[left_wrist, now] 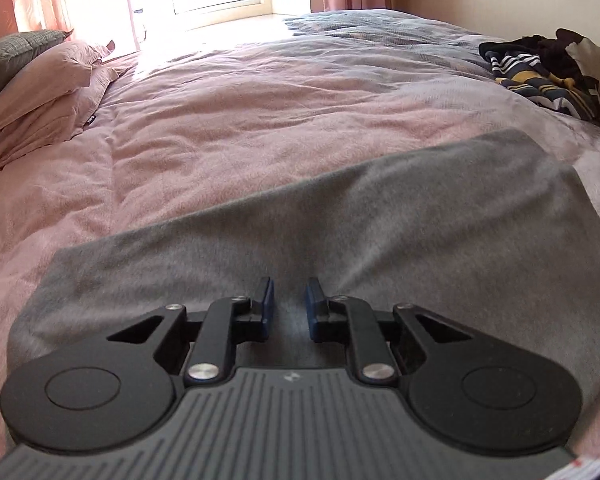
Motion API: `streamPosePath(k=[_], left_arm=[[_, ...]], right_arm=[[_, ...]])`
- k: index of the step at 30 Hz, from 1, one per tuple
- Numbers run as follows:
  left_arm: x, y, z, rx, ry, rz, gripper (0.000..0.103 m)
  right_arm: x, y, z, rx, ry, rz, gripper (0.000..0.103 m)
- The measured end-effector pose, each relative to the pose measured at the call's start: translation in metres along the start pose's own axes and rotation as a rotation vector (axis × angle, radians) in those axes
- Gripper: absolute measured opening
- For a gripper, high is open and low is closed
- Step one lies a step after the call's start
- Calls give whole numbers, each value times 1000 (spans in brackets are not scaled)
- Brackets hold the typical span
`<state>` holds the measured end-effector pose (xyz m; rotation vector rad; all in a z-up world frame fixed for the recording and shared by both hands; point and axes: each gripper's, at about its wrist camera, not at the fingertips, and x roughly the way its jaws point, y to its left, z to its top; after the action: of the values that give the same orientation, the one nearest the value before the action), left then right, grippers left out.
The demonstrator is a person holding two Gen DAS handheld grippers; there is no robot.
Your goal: Fold clothes
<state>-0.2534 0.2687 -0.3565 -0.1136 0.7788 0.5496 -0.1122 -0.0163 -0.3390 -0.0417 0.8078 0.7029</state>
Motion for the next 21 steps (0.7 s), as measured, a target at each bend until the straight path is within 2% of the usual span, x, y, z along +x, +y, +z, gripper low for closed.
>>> streamPosePath(k=[2,4,6,10,15,17,19,21], left_arm=[[-17,0,-15,-9,-6,5,13],[-34,-2,-29,-36,-7,5,13],[-51,-7,-42,-47,-14,6,12],[-78,-16,-60,-72,-18,1,11],[-100,-5,-57,-148,-41,-62,11],[-97,-6,-55,-137,-47,-73,13],[-86,-16,-60,-82,-6,-59,13],[-85,-24,-66,-39,-14,-36,13]], right_arm=[[-2,-2,-1,4,3,9,28],[-6,-5,-3,4,3,14,39],[-11,-7,-6,3,-1,20,43],[-22,-7,-12,0,3,20,45],[-35,-6,-11,-8,-17,21,48],[-39,-7,-9,-1,-48,33,52],[-37,-12,-7,28,-55,52,61],[-31,-20,-5,83,-56,105,66]])
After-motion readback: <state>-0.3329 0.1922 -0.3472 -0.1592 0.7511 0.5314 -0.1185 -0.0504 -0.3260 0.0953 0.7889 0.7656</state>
